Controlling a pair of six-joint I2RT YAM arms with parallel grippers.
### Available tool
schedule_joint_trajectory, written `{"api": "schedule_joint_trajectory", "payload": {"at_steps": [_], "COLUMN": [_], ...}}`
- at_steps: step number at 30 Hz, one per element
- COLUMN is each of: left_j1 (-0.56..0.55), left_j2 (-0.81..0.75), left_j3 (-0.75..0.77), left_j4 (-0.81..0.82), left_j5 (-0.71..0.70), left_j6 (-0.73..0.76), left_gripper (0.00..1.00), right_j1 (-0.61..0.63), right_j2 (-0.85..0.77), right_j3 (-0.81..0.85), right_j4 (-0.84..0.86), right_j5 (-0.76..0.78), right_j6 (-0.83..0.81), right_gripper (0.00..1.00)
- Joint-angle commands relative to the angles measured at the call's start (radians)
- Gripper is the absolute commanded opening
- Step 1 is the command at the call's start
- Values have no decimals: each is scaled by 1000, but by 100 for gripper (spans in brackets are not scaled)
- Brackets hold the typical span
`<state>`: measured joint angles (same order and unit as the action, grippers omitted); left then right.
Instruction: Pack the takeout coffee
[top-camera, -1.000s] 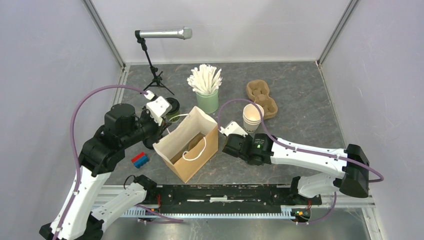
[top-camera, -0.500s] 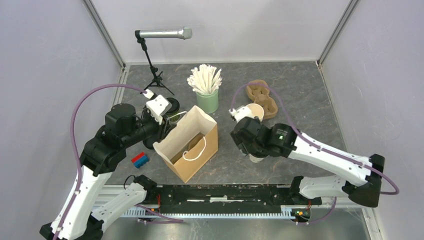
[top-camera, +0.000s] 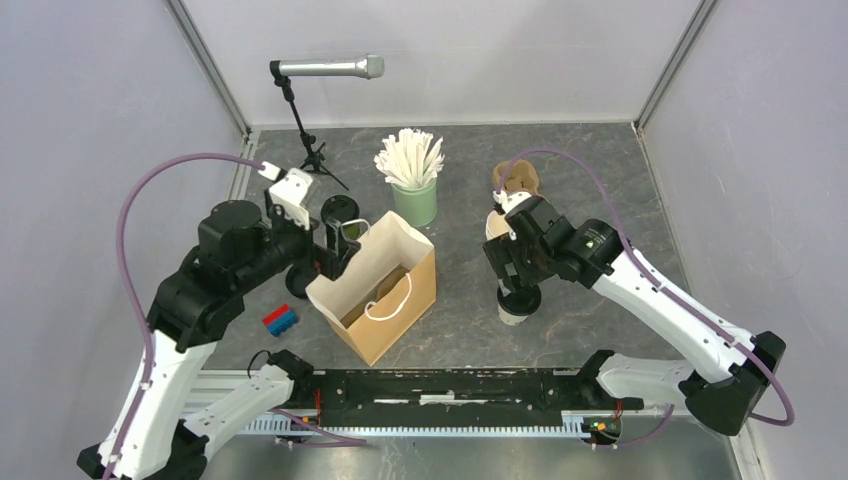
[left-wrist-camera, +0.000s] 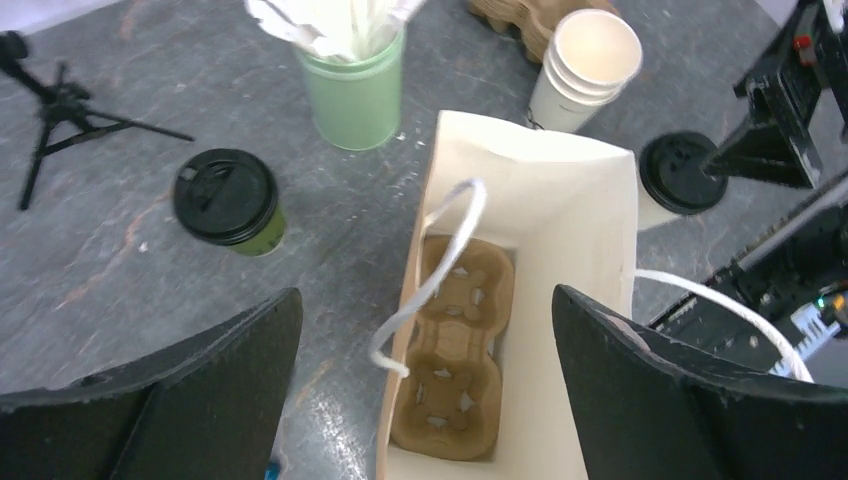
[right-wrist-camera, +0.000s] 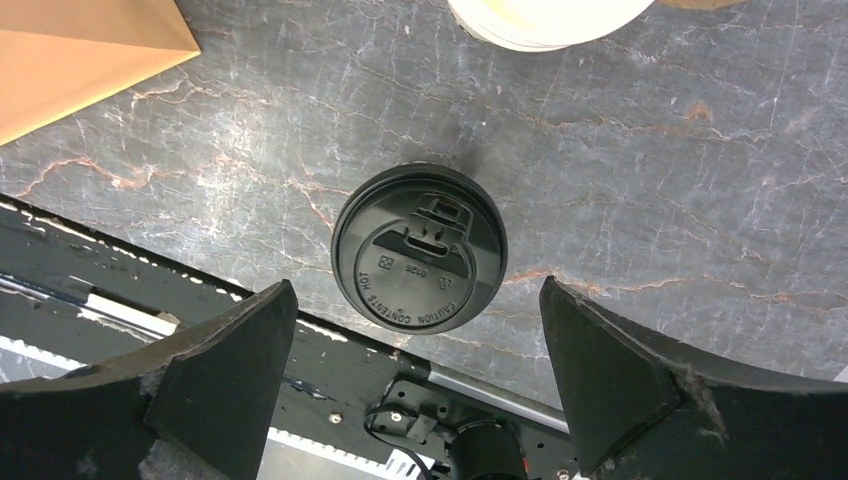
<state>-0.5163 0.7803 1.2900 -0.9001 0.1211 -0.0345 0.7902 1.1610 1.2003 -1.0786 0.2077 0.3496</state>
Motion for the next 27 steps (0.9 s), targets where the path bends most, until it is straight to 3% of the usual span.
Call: {"api": "schedule_joint_trajectory", "payload": {"at_steps": [1,6,14,27], "left_j1": [6,4,5,5], "left_j2": [6,-13,-9,-16], "left_j3": [154,209,226,212], "left_j4": [-121,-212,-297,-310], "left_j5": [-159,-168,-145,-214], "left_j6": [-156,-235,-293,-277], "left_gripper": [100,100,100,100], "right_j1": [-68,-130,-203,-211], "right_j2": [20,65,152,231], "right_j3": [11,-4,61,91], "right_j4": [-13,4,-116,-121], "right_j5": [-110,-202,-311,-334], "right_j6": [-113,-187,-272,-314], "right_gripper": [98,98,96,97]}}
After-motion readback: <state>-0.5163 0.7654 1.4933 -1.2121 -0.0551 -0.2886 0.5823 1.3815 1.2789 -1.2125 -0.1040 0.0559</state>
